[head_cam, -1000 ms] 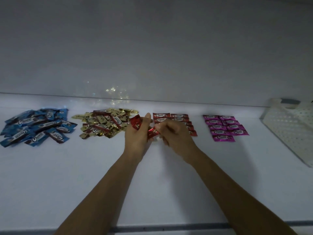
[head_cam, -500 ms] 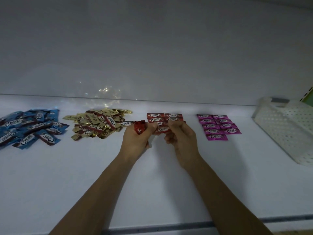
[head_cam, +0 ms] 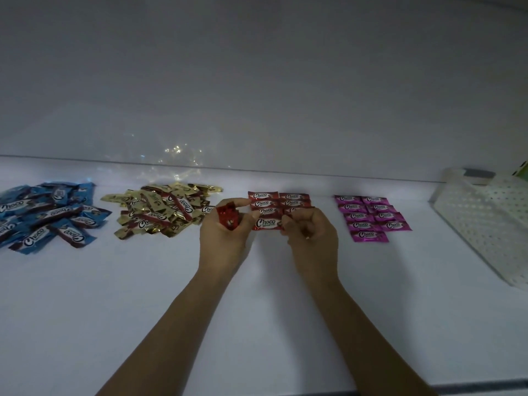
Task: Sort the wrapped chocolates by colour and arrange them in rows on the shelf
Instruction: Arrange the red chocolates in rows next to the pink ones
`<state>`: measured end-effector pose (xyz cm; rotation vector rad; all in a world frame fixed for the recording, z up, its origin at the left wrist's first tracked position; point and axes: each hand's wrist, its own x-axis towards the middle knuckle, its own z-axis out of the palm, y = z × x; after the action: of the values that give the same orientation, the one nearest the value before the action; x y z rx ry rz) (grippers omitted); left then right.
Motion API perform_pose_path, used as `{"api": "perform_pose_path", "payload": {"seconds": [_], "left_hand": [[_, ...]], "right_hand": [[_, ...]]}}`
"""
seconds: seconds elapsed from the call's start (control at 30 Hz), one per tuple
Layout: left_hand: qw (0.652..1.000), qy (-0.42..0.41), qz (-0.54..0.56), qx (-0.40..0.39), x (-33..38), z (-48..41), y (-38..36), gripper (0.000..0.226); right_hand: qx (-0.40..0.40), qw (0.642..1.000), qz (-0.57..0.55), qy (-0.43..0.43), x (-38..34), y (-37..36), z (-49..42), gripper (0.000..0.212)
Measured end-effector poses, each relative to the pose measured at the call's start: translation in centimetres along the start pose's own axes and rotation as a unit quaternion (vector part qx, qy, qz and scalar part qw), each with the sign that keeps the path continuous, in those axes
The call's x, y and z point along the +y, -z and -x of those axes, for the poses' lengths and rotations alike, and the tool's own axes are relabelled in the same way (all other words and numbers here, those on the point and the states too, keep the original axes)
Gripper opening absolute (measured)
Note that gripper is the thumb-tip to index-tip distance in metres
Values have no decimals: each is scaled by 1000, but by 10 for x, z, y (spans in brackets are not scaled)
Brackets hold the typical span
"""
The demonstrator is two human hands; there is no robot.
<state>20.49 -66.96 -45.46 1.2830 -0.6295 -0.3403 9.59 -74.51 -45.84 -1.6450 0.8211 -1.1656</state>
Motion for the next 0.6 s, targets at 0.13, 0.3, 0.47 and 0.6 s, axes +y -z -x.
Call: {"api": "perform_pose_path", "payload": {"seconds": [0.13,0.3,0.47,0.6], "left_hand": [[996,-22,-57,60,-10,-1,6,17],[992,-31,-120,-10,-12,-1,2,16],[979,-49,-196,-3,-13,-3,3,4],[964,-69,-257,-12,-15,-1,2,7]], "right_hand": [[-61,971,223,60,6,5,5,12],[-52,979,194,33,-6,3,8,22],[-21,998,62,3,-13,4,8,30],[-25,1000,8,-17,-14,4,7,13]]}}
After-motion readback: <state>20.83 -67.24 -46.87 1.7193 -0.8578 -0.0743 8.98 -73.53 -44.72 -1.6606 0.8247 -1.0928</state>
